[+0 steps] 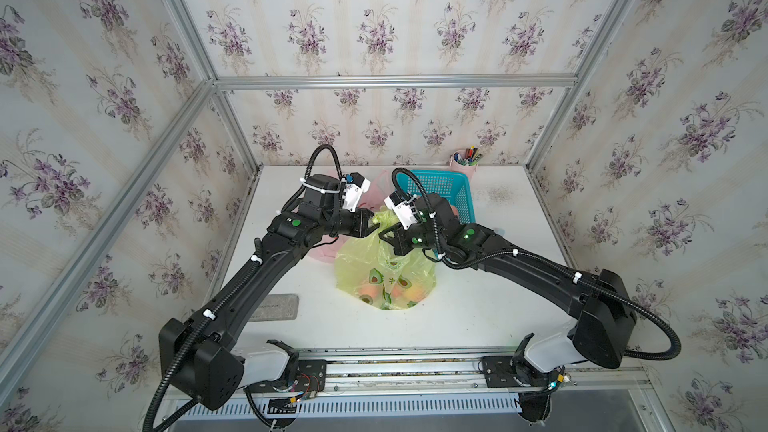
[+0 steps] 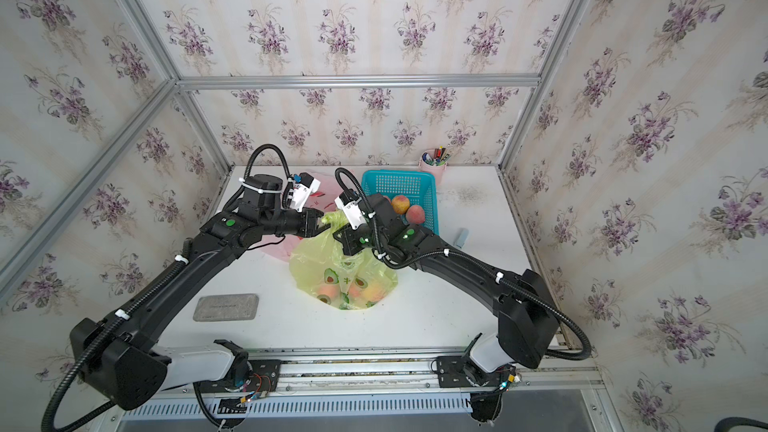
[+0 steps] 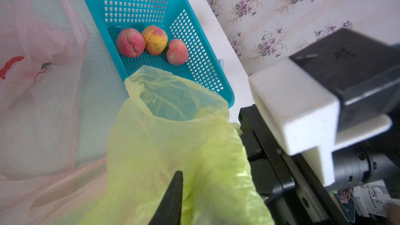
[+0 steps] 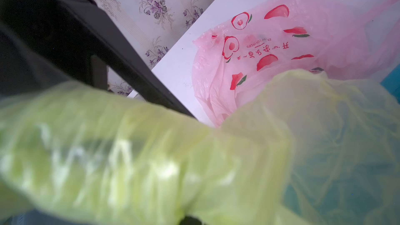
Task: Place the peach into a plastic bag & tie a knot
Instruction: Cross the plastic bag at the center of the board.
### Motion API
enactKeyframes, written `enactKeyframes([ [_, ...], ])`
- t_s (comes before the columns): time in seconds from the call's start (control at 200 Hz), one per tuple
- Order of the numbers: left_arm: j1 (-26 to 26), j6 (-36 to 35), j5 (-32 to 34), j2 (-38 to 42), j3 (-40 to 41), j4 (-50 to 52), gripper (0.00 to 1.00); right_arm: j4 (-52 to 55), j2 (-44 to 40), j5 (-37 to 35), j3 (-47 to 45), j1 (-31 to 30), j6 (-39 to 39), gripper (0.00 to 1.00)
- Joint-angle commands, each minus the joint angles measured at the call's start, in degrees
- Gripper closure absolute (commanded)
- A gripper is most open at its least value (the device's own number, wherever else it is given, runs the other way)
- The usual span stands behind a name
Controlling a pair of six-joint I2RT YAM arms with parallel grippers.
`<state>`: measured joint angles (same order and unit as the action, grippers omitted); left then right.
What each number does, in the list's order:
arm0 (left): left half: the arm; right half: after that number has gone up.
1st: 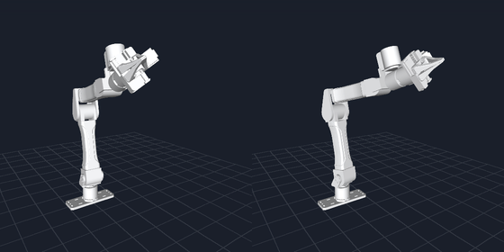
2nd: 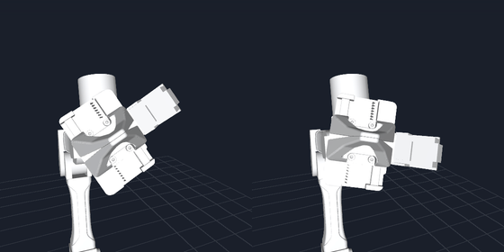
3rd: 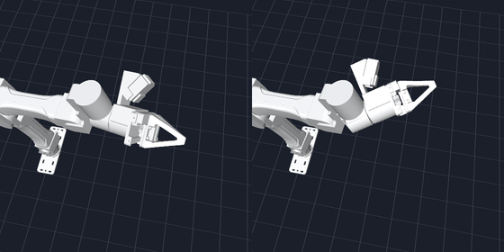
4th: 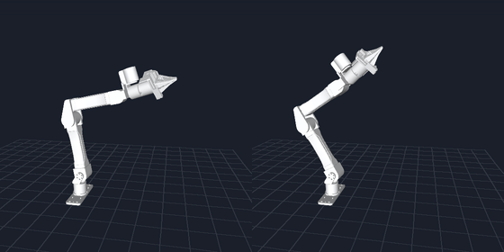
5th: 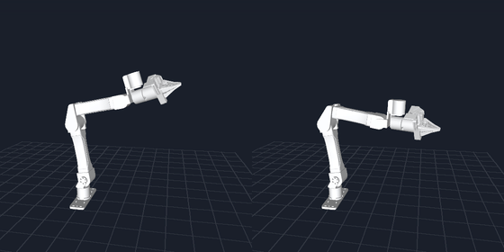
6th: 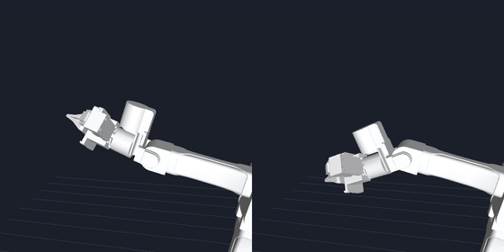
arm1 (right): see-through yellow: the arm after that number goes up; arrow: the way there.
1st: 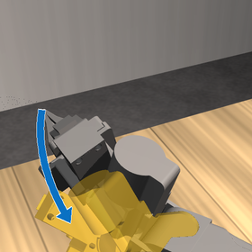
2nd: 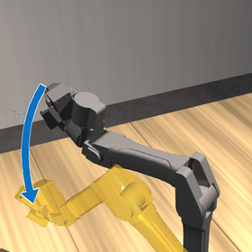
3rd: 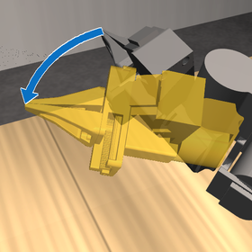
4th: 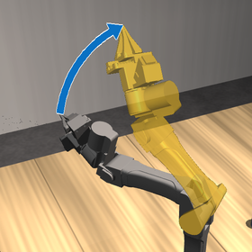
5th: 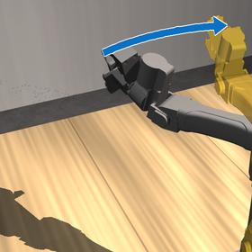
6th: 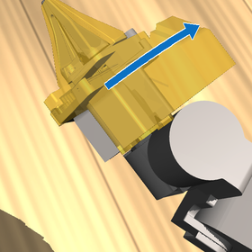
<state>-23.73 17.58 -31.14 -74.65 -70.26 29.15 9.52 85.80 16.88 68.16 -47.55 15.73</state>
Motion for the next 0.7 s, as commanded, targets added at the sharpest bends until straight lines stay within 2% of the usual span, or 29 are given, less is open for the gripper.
enactKeyframes([
  [0.0,0.00,-2.32,1.79,0.00,-0.94,2.92,0.70,0.65,-0.78,-0.76,0.15,0.32,-0.70,1.00],
  [0.235,0.08,-4.48,0.33,0.86,-1.11,4.08,0.57,0.47,-1.25,1.49,-0.05,0.44,-0.43,1.00],
  [0.395,0.02,-6.03,-3.53,1.05,-1.54,4.07,0.48,0.36,-1.51,3.13,-0.22,0.45,-0.26,1.00],
  [0.49,0.08,-7.01,-4.33,1.47,-1.64,4.05,0.46,0.35,-1.60,3.24,-0.36,0.45,-0.30,1.00],
  [0.525,0.08,-7.18,-4.51,1.48,-1.64,4.07,0.41,0.41,-1.60,3.46,-0.27,0.44,-0.34,1.00],
  [0.694,-0.05,-6.23,-4.81,0.73,-2.25,3.77,0.40,0.15,-1.69,4.88,-0.57,0.44,-0.17,1.00],
])
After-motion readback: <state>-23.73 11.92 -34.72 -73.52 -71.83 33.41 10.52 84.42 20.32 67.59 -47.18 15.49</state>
